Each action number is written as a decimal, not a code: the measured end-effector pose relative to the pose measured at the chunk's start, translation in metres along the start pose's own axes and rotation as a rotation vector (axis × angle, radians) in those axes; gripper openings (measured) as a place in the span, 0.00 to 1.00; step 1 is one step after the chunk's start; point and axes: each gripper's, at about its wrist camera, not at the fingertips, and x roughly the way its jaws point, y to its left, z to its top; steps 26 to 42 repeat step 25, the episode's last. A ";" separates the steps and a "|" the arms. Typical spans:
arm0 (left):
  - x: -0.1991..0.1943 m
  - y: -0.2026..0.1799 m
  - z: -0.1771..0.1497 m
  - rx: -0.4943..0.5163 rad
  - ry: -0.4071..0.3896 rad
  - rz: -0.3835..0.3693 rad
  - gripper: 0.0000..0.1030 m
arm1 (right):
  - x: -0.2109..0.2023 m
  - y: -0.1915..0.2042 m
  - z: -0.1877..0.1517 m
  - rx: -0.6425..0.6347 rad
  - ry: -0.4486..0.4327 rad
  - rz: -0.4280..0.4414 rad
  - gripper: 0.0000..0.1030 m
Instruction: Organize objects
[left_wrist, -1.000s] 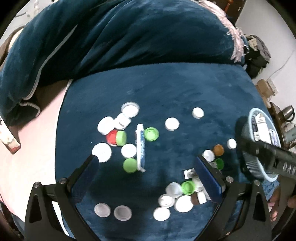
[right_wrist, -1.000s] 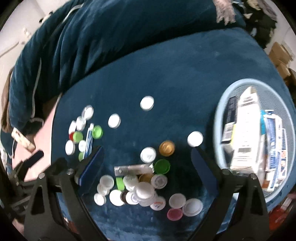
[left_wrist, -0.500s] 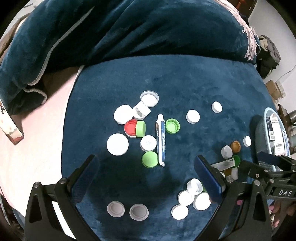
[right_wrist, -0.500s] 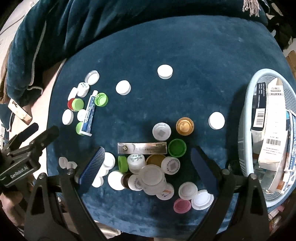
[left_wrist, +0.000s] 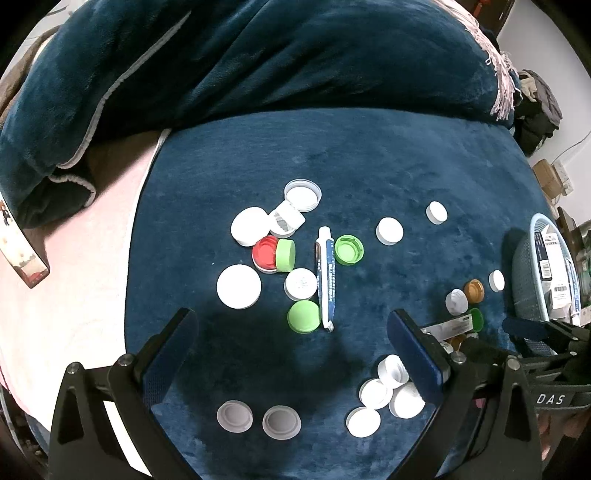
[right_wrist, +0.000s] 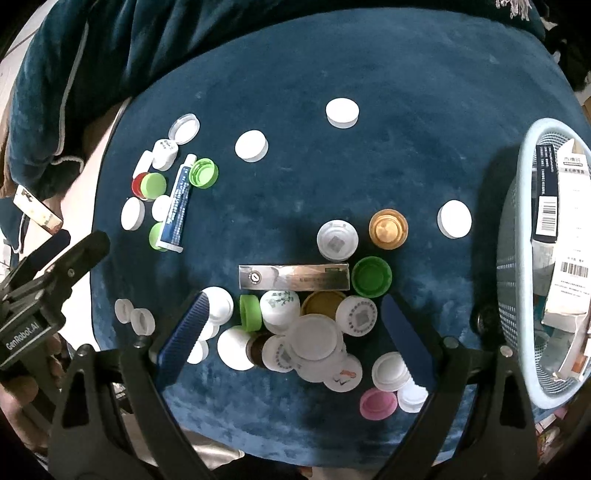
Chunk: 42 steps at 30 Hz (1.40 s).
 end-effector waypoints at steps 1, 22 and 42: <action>0.000 0.000 0.000 0.000 0.000 0.000 0.99 | 0.000 0.000 0.000 0.002 -0.001 -0.002 0.92; -0.013 -0.015 -0.054 -0.092 -0.044 0.069 0.99 | -0.042 0.002 -0.031 -0.041 -0.135 -0.012 0.92; -0.019 -0.017 -0.063 -0.075 -0.093 0.127 0.99 | -0.049 0.002 -0.042 -0.038 -0.160 0.002 0.92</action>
